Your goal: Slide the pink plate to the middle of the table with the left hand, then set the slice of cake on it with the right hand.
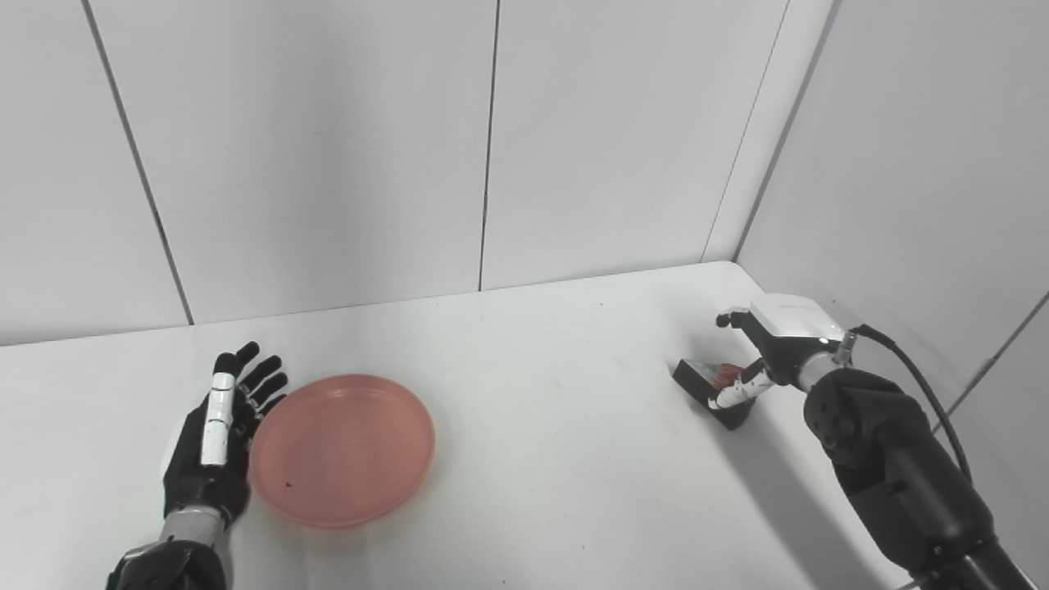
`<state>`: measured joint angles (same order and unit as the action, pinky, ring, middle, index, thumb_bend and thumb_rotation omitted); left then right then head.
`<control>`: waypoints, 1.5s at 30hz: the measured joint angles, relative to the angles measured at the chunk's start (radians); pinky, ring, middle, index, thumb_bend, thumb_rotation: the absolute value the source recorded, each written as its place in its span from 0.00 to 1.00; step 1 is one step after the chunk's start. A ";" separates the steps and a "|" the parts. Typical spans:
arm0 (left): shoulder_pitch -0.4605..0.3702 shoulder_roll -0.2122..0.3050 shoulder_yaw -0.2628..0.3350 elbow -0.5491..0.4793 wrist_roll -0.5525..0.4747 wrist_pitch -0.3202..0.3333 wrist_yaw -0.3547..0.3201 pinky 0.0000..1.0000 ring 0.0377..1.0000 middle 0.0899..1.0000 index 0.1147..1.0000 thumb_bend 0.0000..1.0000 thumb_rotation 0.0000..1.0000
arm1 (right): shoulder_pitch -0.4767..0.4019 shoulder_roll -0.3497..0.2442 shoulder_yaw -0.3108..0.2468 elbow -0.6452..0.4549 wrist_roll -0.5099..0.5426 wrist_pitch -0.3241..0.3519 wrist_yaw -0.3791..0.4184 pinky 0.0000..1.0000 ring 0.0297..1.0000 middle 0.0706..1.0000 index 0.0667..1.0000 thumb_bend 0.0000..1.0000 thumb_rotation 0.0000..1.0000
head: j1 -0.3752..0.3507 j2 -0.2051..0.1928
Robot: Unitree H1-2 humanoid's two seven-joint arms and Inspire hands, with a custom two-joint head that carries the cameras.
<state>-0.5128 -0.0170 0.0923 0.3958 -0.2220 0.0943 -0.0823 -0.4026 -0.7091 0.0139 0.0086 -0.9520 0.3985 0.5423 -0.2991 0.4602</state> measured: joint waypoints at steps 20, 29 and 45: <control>-0.005 0.001 -0.001 0.011 0.002 -0.002 -0.009 0.82 0.84 0.83 0.85 0.72 0.88 | -0.003 -0.014 0.056 0.047 0.039 0.009 -0.001 0.65 0.81 0.84 0.77 1.00 0.28 | 0.012 0.008; -0.008 0.002 -0.002 0.017 0.002 -0.002 -0.014 0.81 0.84 0.83 0.85 0.71 0.89 | -0.001 -0.010 0.035 0.047 0.090 0.010 -0.046 0.26 0.31 0.38 0.49 0.53 0.00 | 0.017 0.012; -0.015 0.006 -0.007 0.034 0.002 -0.004 -0.028 0.76 0.82 0.82 0.83 0.71 0.89 | 0.000 -0.021 0.055 0.058 0.109 0.015 -0.071 0.27 0.32 0.38 0.47 0.53 0.00 | 0.018 0.018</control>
<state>-0.5278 -0.0112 0.0857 0.4294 -0.2196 0.0900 -0.1099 -0.4030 -0.7304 0.0688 0.0666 -0.8431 0.4135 0.4713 -0.2807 0.4786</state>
